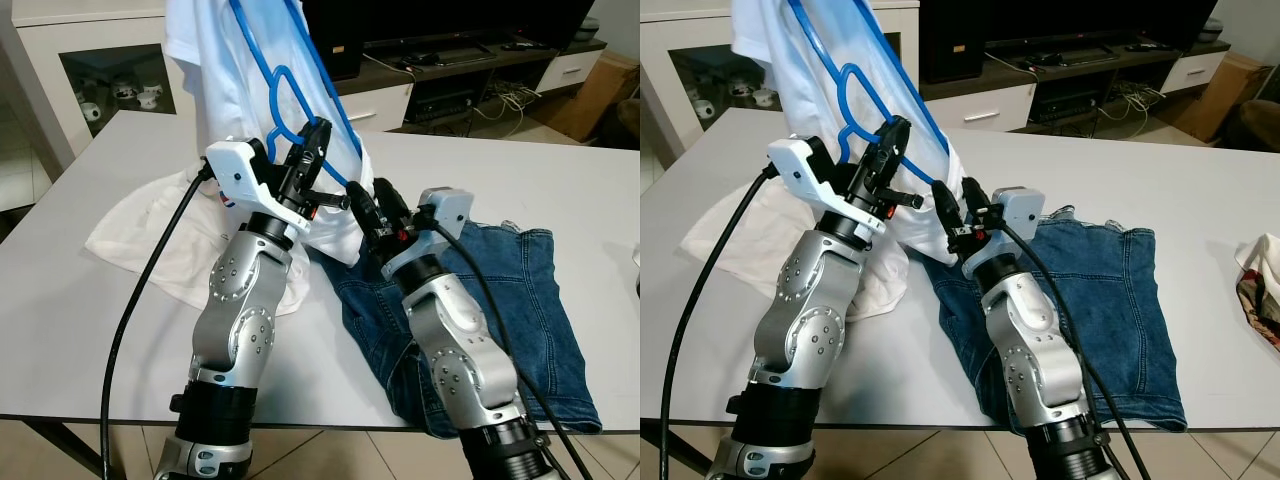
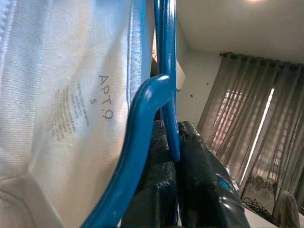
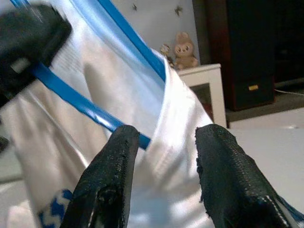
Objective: Hang hanger
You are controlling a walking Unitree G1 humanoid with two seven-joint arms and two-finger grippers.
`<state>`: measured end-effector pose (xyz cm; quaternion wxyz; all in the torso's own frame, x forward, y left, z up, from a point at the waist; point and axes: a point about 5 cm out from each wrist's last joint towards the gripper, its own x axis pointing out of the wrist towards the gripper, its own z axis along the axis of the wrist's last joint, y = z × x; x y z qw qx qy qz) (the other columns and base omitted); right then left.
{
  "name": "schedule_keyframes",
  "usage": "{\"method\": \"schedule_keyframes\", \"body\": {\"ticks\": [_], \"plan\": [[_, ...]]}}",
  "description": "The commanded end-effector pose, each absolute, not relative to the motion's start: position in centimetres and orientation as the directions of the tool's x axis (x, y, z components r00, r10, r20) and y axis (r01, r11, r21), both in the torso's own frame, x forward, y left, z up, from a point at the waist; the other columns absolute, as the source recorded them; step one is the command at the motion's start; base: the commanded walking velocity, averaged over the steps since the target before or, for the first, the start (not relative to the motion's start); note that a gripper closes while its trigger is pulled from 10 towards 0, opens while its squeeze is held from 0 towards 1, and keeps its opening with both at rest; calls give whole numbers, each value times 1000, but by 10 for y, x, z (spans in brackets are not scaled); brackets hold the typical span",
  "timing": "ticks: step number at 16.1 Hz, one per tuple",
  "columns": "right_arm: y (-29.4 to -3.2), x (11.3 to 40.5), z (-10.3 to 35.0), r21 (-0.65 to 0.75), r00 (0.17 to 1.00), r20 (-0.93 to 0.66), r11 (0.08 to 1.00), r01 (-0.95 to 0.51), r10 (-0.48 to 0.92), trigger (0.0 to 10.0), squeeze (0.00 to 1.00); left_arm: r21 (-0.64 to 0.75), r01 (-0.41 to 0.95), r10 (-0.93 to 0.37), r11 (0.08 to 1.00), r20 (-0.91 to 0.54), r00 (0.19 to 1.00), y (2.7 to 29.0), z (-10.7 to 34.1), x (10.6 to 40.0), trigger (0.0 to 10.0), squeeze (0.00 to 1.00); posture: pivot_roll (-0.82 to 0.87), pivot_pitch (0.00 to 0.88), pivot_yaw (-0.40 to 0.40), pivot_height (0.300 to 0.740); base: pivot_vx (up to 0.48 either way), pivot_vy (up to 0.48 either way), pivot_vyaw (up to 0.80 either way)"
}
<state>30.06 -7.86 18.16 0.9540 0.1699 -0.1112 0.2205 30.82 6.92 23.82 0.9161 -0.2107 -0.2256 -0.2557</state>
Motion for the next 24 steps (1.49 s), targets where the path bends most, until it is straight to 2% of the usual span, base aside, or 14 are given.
{"method": "schedule_keyframes", "body": {"ticks": [1, 2, 3, 4, 5, 6, 7, 12, 15, 19, 22, 23, 24], "plan": [[-82, 306, 186, 267, 886, 298, 861, -434, 355, 9725, 0, -236, 587, -395, 774, 544, 740, 65, 243, 305, 3294, 0, 67, 29, -55, 740, 0, 0, 0], [-82, 307, 185, 271, 891, 296, 864, -423, 344, 7922, 0, -236, 587, -395, 775, 544, 740, 65, 243, 304, 3294, 0, 68, 29, -55, 740, 0, 0, 0], [-81, 310, 185, 272, 896, 293, 869, -414, 335, 4980, 0, -236, 587, -395, 774, 544, 740, 65, 243, 304, 3255, 0, 68, 29, -56, 740, 0, 0, 0], [-80, 311, 185, 272, 897, 292, 870, -412, 333, 4902, 0, -236, 588, -396, 774, 545, 740, 65, 243, 304, 3255, 0, 68, 29, -57, 740, 0, 0, 0], [-78, 313, 185, 276, 900, 293, 872, -404, 324, 4000, 0, -234, 592, -399, 771, 546, 737, 64, 242, 304, 3255, 0, 67, 29, -59, 740, 0, 0, 0], [-78, 314, 185, 279, 903, 295, 875, -395, 314, 588, 0, -234, 593, -401, 770, 546, 736, 63, 242, 304, 3216, 0, 68, 27, -60, 740, 0, 0, 0], [-79, 316, 184, 282, 907, 295, 879, -384, 302, 0, 0, -234, 593, -400, 770, 547, 735, 63, 242, 304, 3216, 0, 69, 27, -62, 740, 0, 0, 0], [-85, 320, 179, 291, 925, 273, 894, -341, 264, 0, 0, -237, 589, -393, 772, 551, 736, 64, 243, 303, 3176, 0, 74, 24, -65, 740, 0, 0, 0], [-96, 325, 164, 210, 958, 200, 946, -248, 207, 0, 0, -250, 586, -376, 771, 565, 735, 68, 249, 304, 3176, 0, 74, 25, -65, 740, 0, 0, 0], [-103, 326, 163, 203, 966, 196, 957, -208, 168, 0, 0, -244, 597, -389, 764, 564, 728, 67, 250, 304, 3333, 0, 70, 28, -63, 740, 0, 0, 0], [-111, 325, 157, 29, 967, 206, 987, -161, 151, 0, 0, -332, 608, -367, 722, 561, 742, 73, 253, 306, 3647, 0, 70, 30, -62, 740, 0, 0, 0], [-112, 321, 152, -83, 959, 217, 982, -169, 184, 0, 0, -404, 593, -321, 696, 564, 761, 81, 258, 310, 3725, 0, 72, 30, -62, 740, 0, 0, 0], [-110, 317, 152, -112, 951, 226, 975, -192, 213, 0, 0, -437, 580, -290, 687, 568, 770, 88, 262, 312, 3804, 0, 72, 31, -60, 740, 0, 0, 0]]}}
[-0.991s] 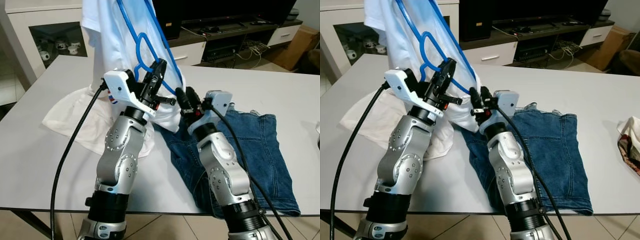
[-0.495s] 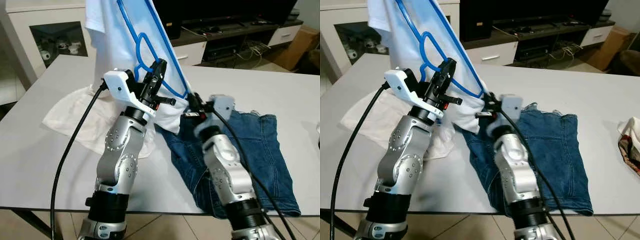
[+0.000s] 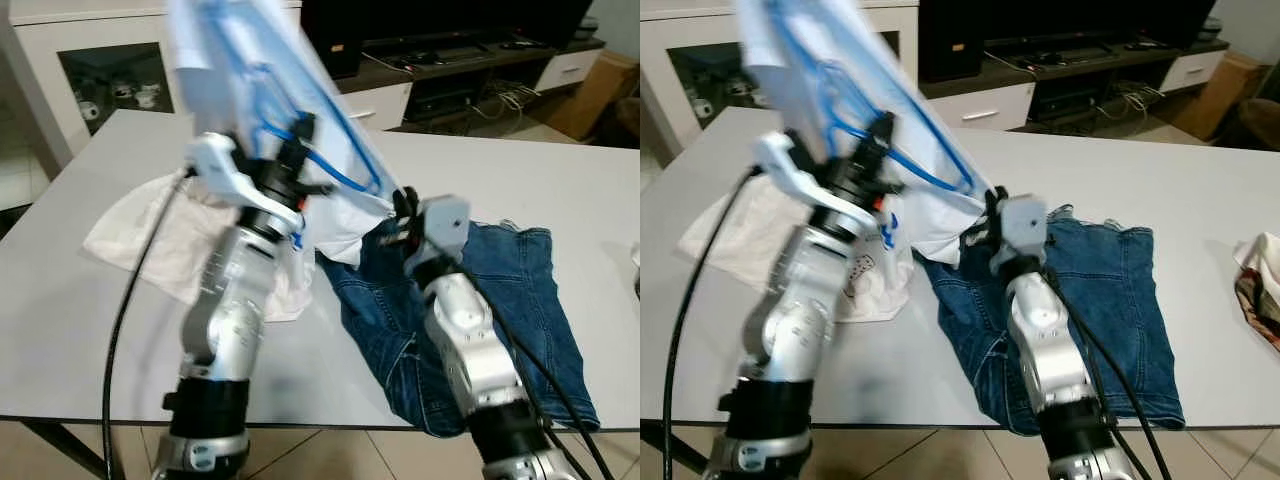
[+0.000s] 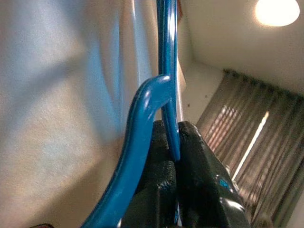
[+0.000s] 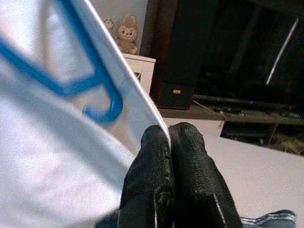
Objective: Hang hanger
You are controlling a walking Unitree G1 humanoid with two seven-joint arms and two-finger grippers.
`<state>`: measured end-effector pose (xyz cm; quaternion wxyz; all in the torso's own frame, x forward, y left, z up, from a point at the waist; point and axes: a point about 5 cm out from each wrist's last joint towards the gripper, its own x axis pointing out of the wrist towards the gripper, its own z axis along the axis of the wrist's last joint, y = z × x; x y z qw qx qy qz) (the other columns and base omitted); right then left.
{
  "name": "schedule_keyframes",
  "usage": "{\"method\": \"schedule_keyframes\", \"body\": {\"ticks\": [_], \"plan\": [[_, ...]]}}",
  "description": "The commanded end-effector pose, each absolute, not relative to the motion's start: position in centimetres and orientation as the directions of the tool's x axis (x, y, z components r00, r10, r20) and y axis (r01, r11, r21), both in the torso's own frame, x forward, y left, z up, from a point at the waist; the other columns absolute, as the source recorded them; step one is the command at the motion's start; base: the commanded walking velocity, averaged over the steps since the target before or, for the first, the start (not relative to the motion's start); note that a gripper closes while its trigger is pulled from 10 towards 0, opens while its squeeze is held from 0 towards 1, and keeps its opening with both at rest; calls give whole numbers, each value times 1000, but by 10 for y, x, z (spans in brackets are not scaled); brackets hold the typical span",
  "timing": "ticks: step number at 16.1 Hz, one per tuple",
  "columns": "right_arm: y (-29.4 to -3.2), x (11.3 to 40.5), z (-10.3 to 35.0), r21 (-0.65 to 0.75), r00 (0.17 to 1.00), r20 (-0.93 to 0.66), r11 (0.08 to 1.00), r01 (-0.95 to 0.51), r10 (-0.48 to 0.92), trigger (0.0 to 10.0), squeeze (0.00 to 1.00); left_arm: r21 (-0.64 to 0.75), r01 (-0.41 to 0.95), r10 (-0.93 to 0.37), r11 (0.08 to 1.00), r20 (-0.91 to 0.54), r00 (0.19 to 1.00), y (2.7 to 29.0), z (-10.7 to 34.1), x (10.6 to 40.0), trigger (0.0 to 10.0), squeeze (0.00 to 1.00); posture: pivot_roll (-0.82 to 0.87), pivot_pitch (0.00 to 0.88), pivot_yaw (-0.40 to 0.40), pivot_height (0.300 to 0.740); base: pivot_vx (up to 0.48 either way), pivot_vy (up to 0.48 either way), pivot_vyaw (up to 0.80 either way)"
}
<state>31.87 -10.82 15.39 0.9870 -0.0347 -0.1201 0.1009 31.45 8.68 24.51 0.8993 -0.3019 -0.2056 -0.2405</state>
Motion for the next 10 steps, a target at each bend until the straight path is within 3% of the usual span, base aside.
{"method": "schedule_keyframes", "body": {"ticks": [1, 5, 10], "plan": [[-106, 312, 153, -93, 938, 238, 967, -237, 252, 0, 0, -447, 564, -259, 694, 577, 775, 94, 265, 314, 3765, 0, 71, 31, -59, 740, 0, 0, 0], [-97, 300, 152, -95, 905, 260, 941, -324, 338, 0, 0, -453, 552, -242, 700, 577, 780, 100, 268, 316, 3608, 0, 64, 32, -51, 740, 0, 0, 0], [-129, 316, 135, -225, 976, 140, 965, -134, 168, 0, 0, -432, 579, -305, 692, 551, 776, 93, 263, 314, 4039, 0, 69, 34, -51, 740, 0, 0, 0]]}}
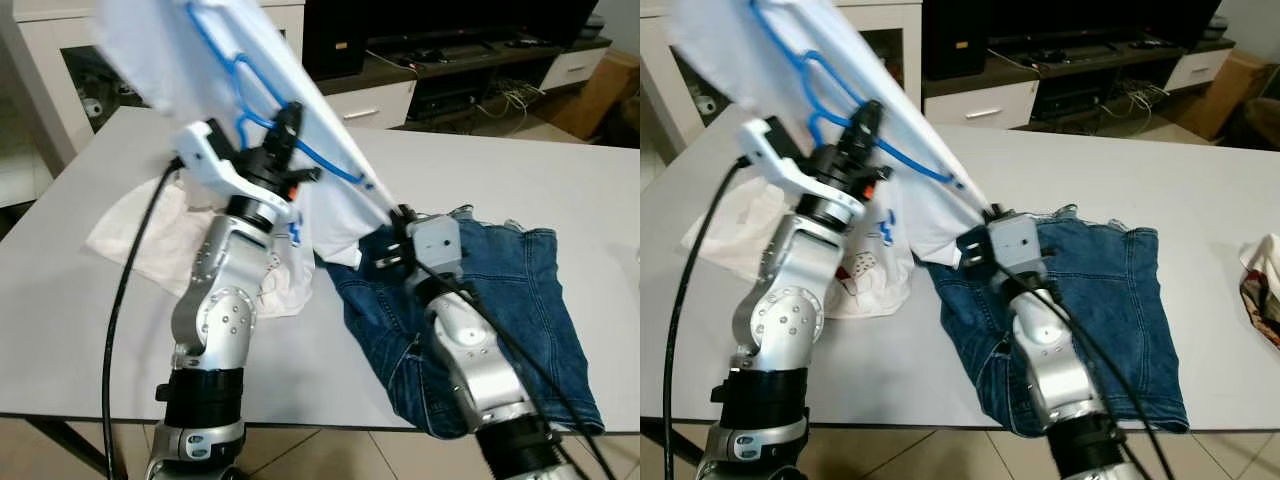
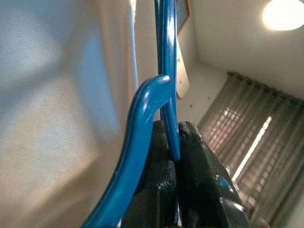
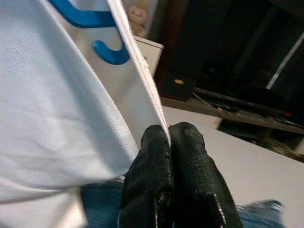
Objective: Hang hanger
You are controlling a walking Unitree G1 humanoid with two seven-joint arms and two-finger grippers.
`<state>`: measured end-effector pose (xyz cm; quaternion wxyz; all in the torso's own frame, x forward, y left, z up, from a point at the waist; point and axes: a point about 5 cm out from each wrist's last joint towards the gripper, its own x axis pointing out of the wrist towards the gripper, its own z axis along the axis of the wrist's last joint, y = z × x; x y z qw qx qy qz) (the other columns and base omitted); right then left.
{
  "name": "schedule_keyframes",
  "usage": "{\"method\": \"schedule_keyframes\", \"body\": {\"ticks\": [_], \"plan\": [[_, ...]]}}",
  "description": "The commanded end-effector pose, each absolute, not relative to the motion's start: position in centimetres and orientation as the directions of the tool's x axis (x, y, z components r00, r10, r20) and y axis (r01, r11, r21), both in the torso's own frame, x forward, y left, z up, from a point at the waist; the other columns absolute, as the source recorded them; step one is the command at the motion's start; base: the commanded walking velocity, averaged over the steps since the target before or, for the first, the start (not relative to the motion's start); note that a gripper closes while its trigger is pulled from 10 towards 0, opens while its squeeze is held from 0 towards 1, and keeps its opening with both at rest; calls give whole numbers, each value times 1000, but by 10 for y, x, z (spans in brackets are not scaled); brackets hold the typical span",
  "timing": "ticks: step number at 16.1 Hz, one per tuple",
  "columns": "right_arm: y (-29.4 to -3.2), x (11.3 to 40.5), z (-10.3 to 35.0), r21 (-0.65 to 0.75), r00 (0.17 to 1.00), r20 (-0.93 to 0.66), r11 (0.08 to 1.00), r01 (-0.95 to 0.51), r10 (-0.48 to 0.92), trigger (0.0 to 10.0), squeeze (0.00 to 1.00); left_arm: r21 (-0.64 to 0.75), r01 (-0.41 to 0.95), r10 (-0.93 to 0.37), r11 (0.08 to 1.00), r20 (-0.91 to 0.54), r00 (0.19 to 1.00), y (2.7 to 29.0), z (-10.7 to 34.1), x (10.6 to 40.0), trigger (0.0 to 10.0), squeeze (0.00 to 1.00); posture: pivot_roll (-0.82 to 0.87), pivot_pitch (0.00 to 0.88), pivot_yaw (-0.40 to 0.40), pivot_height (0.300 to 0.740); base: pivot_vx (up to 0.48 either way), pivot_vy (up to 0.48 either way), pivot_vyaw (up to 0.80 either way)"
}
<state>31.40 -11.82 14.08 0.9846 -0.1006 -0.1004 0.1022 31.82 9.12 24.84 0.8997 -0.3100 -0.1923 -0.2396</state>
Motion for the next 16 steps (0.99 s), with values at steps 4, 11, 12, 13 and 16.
{"method": "schedule_keyframes", "body": {"ticks": [4, 11, 12, 13, 16], "plan": [[-146, 322, 137, -241, 986, 145, 969, -51, 88, 0, 0, -419, 550, -276, 722, 555, 785, 99, 263, 314, 4039, 0, 81, 31, -55, 740, 0, 0, 0], [-139, 315, 123, -403, 977, 143, 911, -91, 160, 0, 0, -500, 541, -232, 676, 552, 801, 106, 266, 316, 4157, 0, 84, 25, -52, 740, 0, 0, 0], [-137, 315, 123, -429, 974, 149, 899, -91, 170, 0, 0, -508, 540, -228, 671, 552, 802, 106, 266, 316, 4196, 0, 84, 24, -51, 740, 0, 0, 0], [-136, 315, 123, -454, 970, 158, 886, -95, 184, 0, 0, -516, 539, -224, 665, 552, 803, 107, 267, 316, 4235, 0, 87, 22, -50, 740, 0, 0, 0], [-147, 332, 124, -457, 983, 162, 889, -6, 90, 0, 0, -568, 568, -262, 595, 530, 806, 104, 264, 317, 4941, 0, 94, 19, -47, 740, 0, 0, 0]]}}
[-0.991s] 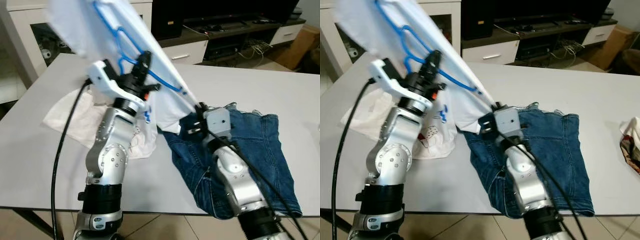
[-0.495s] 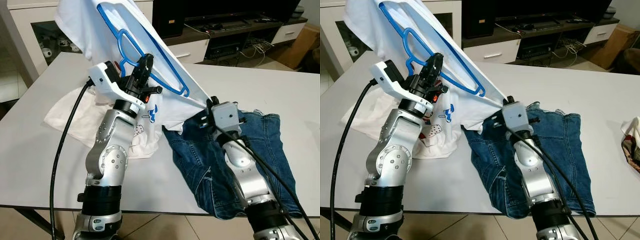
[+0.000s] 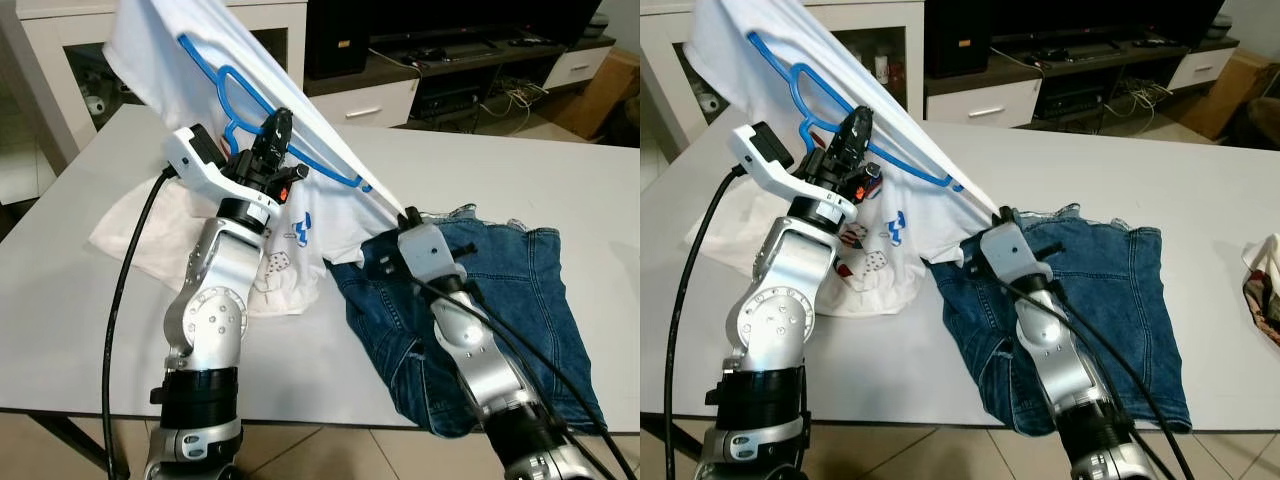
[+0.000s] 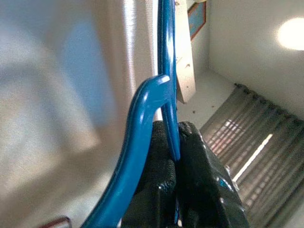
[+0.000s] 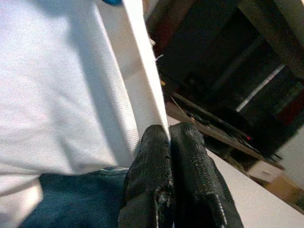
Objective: Hang hanger
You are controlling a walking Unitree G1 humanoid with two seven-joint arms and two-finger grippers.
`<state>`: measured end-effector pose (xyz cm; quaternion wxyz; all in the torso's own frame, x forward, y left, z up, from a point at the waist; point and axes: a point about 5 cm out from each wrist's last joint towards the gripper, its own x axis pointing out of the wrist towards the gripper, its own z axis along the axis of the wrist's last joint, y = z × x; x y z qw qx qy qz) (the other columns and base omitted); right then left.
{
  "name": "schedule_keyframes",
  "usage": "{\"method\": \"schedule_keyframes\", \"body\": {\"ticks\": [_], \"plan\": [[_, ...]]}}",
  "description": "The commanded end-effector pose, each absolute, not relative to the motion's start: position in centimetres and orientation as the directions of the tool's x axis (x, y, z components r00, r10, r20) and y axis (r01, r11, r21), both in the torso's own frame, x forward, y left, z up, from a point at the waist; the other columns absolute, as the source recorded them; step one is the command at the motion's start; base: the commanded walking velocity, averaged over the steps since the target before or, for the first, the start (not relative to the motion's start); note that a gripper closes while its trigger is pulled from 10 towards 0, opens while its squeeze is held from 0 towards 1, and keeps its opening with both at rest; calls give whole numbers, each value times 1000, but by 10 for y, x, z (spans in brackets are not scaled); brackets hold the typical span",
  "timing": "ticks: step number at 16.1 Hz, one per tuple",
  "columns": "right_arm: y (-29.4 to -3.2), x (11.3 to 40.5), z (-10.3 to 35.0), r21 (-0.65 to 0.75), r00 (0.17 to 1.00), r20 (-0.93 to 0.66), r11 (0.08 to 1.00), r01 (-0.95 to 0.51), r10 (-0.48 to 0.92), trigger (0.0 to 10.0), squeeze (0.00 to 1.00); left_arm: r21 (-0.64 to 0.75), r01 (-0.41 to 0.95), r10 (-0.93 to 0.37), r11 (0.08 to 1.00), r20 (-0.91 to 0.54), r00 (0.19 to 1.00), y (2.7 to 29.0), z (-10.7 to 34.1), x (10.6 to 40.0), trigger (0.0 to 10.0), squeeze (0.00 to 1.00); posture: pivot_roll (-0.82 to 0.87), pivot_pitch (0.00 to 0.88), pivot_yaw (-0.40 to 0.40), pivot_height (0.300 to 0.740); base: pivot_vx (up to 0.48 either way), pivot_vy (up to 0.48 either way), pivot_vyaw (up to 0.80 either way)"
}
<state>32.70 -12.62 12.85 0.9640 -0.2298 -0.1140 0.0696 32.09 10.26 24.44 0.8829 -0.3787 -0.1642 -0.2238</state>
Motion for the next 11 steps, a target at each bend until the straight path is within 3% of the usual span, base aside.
{"method": "schedule_keyframes", "body": {"ticks": [1, 3, 5, 6, 9, 11], "plan": [[-150, 335, 127, -450, 983, 169, 893, 13, 72, 0, 0, -568, 572, -272, 592, 527, 805, 103, 263, 317, 4941, 0, 94, 19, -47, 740, 0, 0, 0], [-166, 353, 152, -399, 971, 238, 909, 118, -21, 0, 0, -540, 625, -378, 564, 504, 777, 93, 256, 311, 8039, 0, 101, 18, -45, 740, 0, 0, 0], [-171, 360, 163, -378, 964, 265, 916, 137, -34, 0, 0, -518, 649, -439, 557, 480, 760, 87, 250, 307, 8706, 0, 106, 17, -45, 740, 0, 0, 0], [-174, 364, 173, -374, 953, 302, 917, 142, -24, 0, 0, -493, 670, -502, 555, 445, 742, 84, 242, 302, 9961, 0, 109, 17, -44, 740, 0, 0, 0], [-171, 365, 175, -457, 942, 324, 886, 81, 81, 0, 0, -475, 706, -585, 525, 401, 705, 87, 233, 293, 10000, 0, 114, 17, -47, 740, 0, 0, 0], [-169, 364, 168, -475, 945, 309, 878, 55, 108, 0, 0, -445, 762, -680, 470, 369, 634, 91, 226, 284, 10000, 0, 116, 18, -47, 740, 0, 0, 0]]}}
